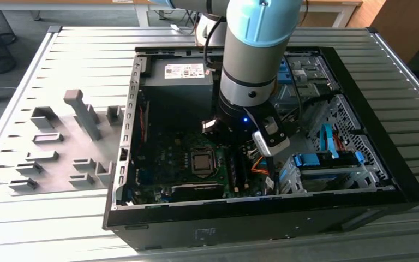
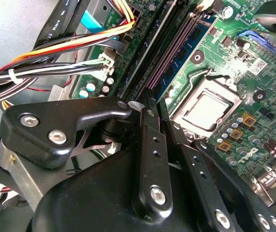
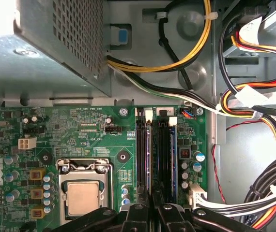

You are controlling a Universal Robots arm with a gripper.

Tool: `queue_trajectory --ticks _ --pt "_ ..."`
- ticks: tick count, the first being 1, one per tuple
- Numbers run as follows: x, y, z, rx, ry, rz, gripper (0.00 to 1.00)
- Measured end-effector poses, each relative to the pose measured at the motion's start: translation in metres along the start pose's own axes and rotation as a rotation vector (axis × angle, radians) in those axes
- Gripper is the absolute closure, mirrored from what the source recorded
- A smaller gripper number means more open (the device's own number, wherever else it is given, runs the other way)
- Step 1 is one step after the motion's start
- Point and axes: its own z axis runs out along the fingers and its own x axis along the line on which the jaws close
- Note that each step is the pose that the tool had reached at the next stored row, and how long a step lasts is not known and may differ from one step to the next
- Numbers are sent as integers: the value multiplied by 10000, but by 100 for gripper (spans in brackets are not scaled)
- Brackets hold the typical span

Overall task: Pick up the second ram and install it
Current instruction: 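Insert the second ram into the second slot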

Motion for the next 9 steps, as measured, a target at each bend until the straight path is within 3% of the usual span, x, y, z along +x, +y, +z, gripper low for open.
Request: queue_trajectory --ticks 6,9 --pt "0 1 -1 -5 11 1 86" --pt "-2 2 -17 -8 65 0 86"
